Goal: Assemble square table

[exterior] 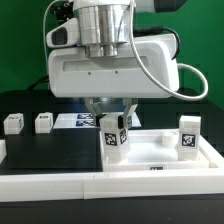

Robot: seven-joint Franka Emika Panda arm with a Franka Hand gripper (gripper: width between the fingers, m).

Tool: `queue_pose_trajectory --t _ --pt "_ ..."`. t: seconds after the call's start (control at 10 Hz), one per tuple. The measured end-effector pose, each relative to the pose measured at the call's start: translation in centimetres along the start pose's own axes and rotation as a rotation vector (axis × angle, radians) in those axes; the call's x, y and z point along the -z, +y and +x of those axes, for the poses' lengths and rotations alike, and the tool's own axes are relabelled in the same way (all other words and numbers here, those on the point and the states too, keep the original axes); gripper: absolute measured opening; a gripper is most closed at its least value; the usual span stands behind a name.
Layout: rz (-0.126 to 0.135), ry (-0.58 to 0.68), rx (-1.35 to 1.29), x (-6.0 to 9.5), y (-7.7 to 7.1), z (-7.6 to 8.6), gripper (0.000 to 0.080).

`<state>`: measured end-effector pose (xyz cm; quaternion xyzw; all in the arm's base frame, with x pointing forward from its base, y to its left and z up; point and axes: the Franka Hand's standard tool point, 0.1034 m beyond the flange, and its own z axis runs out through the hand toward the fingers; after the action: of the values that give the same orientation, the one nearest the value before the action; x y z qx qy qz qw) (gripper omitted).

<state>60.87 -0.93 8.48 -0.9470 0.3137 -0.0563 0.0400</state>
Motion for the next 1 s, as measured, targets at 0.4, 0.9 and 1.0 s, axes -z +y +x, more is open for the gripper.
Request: queue_pose_trajectory --t 0.4,0.9,1.0 --pt "0.002 -0.004 -0.384 -0.14 -0.49 -0.56 0.0291" --pt "0.003 -0.009 -0.731 -0.23 -0.97 -1.0 0.0292" --pt "0.005 -0.011 -0.748 -0.24 -1.03 -1.05 0.0387"
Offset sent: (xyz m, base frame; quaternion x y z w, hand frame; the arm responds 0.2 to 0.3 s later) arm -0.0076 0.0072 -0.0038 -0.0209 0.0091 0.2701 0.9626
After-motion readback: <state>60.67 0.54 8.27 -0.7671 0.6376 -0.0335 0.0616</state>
